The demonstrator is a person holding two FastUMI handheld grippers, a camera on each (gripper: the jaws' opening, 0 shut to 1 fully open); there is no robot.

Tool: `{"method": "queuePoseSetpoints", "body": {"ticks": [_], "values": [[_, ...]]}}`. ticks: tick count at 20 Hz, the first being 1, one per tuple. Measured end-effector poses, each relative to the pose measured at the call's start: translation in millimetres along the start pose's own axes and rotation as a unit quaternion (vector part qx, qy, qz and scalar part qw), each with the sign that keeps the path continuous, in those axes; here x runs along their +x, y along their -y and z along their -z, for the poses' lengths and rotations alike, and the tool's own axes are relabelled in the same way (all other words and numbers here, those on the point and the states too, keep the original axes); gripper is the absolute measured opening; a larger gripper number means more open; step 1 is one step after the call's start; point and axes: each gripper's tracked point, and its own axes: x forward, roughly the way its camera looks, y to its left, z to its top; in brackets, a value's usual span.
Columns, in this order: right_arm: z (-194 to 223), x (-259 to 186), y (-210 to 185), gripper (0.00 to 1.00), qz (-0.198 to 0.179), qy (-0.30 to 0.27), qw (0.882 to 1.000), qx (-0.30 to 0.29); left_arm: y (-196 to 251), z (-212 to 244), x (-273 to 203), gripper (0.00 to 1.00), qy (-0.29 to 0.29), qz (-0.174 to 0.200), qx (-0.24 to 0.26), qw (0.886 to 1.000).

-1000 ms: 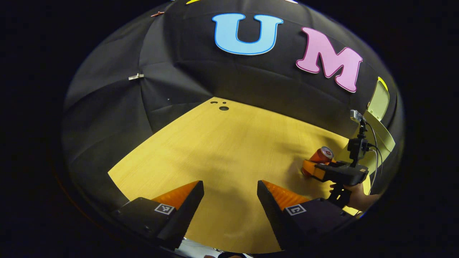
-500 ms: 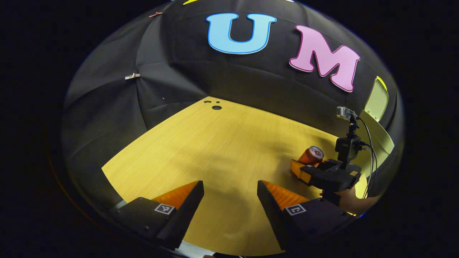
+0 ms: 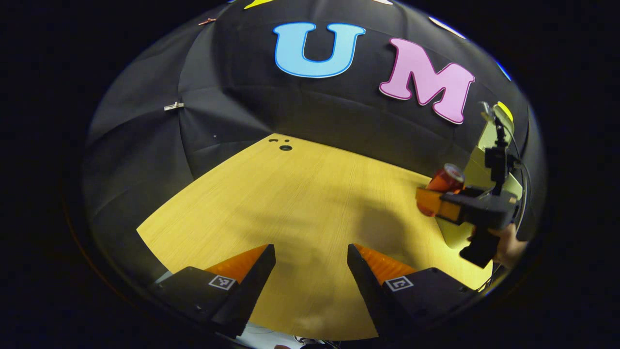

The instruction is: Press the lid of the desktop garbage bin to open it, pick up the crumpled paper on the desktop and throw it into the bin, then pick up the pop can on the desktop and drop it into the bin, and finally close the garbage bin lid.

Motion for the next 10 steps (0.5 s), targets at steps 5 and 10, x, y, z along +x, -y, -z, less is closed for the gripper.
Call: {"method": "queuePoseSetpoints", "body": {"ticks": [5, 10], "values": [[-86.7, -66.7, 36.2, 0.82, 0.035, 0.052, 0.998, -0.014, -4.3, -10.9, -10.7, 0.95, 0.029, 0.026, 0.013, 0.999], [-140.0, -119.1, 88.0, 0.82, 0.091, 0.089, 0.992, -0.015, 4.6, -29.2, -19.1, 0.95, 0.058, 0.041, 0.046, 0.996]]}}
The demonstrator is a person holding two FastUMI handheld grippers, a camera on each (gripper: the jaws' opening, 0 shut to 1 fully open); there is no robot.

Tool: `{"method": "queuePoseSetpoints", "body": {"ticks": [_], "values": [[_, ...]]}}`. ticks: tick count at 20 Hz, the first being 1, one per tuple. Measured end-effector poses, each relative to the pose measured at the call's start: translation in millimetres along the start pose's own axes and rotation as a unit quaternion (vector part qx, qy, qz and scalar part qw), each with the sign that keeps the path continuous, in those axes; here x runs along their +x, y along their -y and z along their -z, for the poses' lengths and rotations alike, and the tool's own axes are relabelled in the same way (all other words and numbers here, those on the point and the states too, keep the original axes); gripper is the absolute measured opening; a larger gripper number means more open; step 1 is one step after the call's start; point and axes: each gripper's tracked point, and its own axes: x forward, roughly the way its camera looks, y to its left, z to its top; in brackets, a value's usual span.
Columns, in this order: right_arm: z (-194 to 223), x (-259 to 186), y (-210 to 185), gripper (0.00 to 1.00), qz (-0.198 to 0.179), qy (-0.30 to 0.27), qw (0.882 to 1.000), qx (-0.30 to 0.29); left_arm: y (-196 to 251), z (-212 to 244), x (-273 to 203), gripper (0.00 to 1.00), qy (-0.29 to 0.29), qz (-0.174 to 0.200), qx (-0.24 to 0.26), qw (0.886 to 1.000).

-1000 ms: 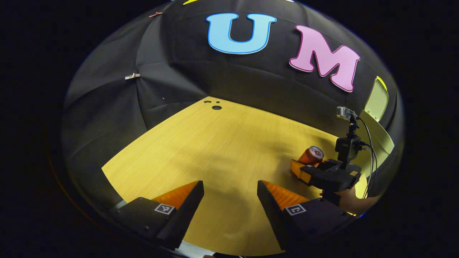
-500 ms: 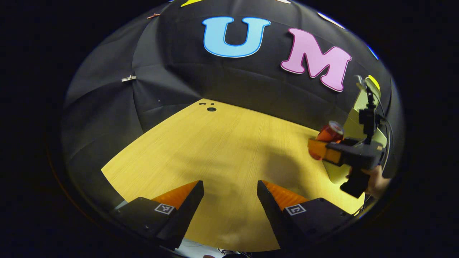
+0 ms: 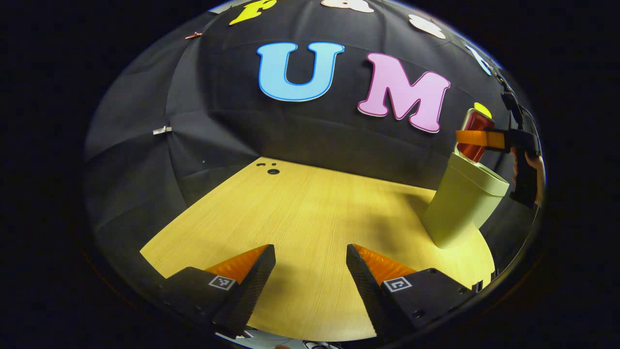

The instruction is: Press the lid of the desktop garbage bin to open it, pick up the crumpled paper on the desktop and throw it into the bin, then pick up the pop can on the desktop and drop it into the bin, and finally close the garbage bin lid.

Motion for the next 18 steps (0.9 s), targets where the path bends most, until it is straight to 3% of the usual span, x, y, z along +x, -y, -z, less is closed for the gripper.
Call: {"method": "queuePoseSetpoints", "body": {"ticks": [8, 14, 18], "values": [[-3.5, -15.8, 103.4, 0.82, 0.065, 0.010, 0.997, 0.046, 17.1, -15.5, 14.3, 0.95, -0.001, -0.014, -0.035, 0.999], [39.4, -8.3, 174.2, 0.82, 0.097, -0.019, 0.993, 0.063, 46.6, -7.4, 33.0, 0.95, -0.024, -0.014, -0.023, 0.999], [66.3, -1.8, 196.8, 0.82, 0.106, -0.039, 0.991, 0.068, 57.9, 10.0, 37.1, 0.95, -0.046, -0.016, -0.013, 0.999]]}}
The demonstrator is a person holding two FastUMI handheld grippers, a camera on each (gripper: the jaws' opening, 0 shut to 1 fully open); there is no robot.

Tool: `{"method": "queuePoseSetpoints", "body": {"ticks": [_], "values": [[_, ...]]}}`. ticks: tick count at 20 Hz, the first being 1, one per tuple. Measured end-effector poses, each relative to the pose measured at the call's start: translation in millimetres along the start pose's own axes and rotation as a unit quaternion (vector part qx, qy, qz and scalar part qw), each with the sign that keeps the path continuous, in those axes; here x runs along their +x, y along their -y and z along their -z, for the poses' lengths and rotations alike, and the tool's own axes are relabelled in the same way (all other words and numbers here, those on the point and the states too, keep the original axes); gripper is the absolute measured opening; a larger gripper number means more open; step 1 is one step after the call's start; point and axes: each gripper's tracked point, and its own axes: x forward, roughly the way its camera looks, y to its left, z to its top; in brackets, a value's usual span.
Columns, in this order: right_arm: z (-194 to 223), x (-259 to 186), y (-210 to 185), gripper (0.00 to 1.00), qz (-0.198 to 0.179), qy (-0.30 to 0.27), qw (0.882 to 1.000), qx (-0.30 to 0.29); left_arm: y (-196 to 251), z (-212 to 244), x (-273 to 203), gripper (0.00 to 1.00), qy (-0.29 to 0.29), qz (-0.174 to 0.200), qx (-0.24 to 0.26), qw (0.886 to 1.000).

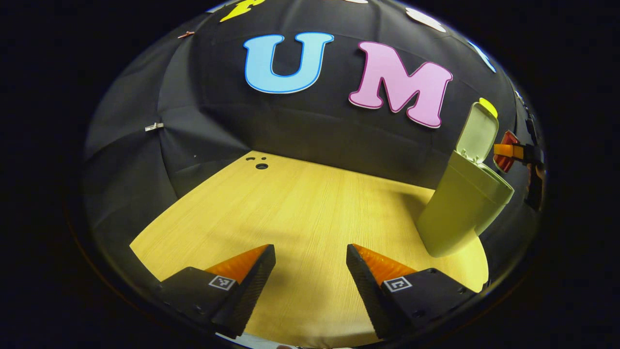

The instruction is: Press the lid of the desktop garbage bin to open it, pick up the crumpled paper on the desktop and throw it into the bin, then pick up the pop can on the desktop and drop it into the bin, and finally close the garbage bin lid.

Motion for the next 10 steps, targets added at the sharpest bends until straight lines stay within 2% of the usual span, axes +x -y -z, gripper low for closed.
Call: {"method": "queuePoseSetpoints", "body": {"ticks": [8, 9, 10], "values": [[33.2, 21.2, 0.6, 0.85, -0.006, -0.038, 0.999, 0.006, 12.7, 17.7, 0.6, 0.95, -0.016, -0.002, 0.005, 1.000], [34.6, 22.7, -0.2, 0.87, -0.006, -0.038, 0.999, 0.006, 11.4, 18.7, -1.2, 0.95, -0.016, -0.004, 0.007, 1.000], [33.7, 24.8, -1.7, 0.94, -0.007, -0.035, 0.999, 0.005, 9.5, 19.2, -2.2, 0.95, -0.016, -0.006, 0.006, 1.000]]}}
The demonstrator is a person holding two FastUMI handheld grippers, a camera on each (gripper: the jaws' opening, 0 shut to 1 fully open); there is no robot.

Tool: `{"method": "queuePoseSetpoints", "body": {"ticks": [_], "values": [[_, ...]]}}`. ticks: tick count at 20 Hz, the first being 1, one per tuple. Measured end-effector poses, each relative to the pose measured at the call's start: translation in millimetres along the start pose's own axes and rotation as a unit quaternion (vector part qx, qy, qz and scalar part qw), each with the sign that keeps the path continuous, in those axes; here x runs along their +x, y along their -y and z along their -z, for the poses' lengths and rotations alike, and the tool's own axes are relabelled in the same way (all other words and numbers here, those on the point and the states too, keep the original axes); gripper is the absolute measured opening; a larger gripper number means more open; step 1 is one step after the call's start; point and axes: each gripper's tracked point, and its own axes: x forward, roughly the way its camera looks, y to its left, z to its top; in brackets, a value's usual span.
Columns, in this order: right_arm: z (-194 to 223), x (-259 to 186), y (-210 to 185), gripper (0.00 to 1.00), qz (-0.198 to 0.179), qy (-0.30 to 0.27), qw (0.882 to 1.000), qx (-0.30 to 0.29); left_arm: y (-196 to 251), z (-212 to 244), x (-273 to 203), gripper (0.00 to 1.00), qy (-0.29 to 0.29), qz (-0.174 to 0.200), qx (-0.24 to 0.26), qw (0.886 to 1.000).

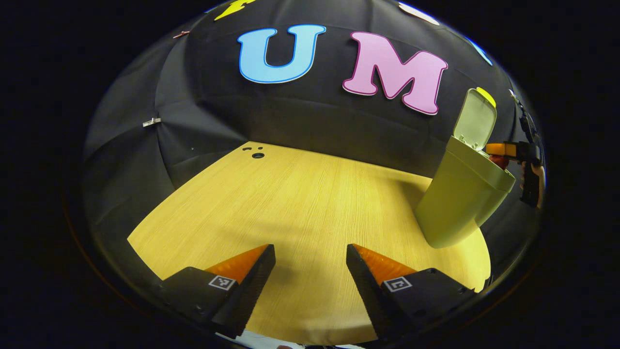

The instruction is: Press the lid of the desktop garbage bin to open it, pick up the crumpled paper on the desktop and throw it into the bin, then pick up the pop can on the desktop and drop it into the bin, and finally close the garbage bin lid.

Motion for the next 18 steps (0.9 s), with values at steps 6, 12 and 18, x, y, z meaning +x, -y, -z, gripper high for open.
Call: {"method": "queuePoseSetpoints", "body": {"ticks": [6, 12, 18], "values": [[-35.3, -15.9, -9.6, 0.98, -0.011, 0.039, 0.999, 0.019, -10.7, 5.6, -4.5, 0.95, -0.002, -0.015, -0.026, 1.000], [-131.9, -45.2, -13.8, 0.97, -0.034, 0.108, 0.993, 0.029, -16.1, 10.9, -8.7, 0.95, -0.004, -0.020, -0.028, 0.999], [-209.7, -31.9, 4.9, 0.97, -0.042, 0.125, 0.989, 0.066, -21.1, 19.2, -20.7, 0.95, 0.000, -0.028, -0.032, 0.999]]}}
